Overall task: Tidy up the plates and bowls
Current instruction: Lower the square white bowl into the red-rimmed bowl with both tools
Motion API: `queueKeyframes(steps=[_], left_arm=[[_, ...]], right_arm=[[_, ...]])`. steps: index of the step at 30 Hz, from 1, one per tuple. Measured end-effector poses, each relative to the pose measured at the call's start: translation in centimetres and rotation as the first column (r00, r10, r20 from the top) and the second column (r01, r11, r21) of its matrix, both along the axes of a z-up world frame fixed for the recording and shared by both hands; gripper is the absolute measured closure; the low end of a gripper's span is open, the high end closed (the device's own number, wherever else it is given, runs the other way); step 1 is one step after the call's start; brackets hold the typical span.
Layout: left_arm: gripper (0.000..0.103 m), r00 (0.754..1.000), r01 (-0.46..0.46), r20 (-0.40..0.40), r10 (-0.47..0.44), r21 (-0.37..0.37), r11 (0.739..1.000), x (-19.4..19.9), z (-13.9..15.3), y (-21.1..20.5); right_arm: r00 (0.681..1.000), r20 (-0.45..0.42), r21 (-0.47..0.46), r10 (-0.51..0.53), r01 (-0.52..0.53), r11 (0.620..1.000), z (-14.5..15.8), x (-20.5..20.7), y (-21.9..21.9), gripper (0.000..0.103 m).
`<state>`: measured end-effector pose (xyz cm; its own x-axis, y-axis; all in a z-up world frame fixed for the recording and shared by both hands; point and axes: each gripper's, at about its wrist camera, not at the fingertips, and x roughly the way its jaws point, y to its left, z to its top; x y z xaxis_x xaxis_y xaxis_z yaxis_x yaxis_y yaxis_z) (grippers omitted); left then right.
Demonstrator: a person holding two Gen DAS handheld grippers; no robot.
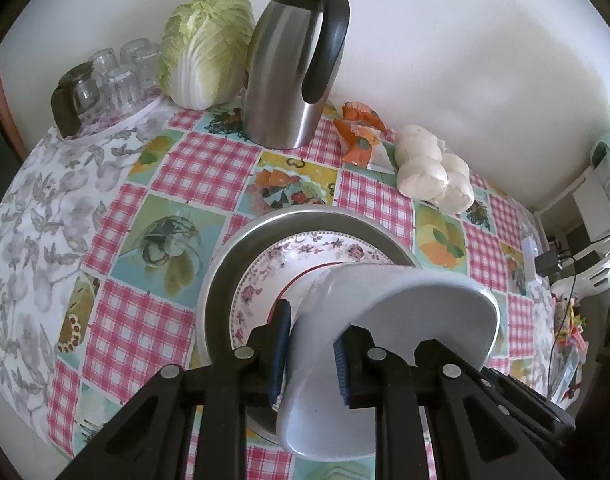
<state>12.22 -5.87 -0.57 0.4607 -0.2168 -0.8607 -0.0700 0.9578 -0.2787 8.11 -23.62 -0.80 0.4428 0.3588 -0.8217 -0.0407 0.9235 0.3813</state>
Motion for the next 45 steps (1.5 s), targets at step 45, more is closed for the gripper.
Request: queueKeyframes(steps=[45], left_arm=[[0.055, 0.998, -0.065, -0.014, 0.064, -0.021, 0.998, 0.1, 0.1, 2.4]], right_arm=[[0.999, -0.011, -0.001, -0.044, 0.044, 0.999, 0.0, 0.5, -0.8, 0.075]])
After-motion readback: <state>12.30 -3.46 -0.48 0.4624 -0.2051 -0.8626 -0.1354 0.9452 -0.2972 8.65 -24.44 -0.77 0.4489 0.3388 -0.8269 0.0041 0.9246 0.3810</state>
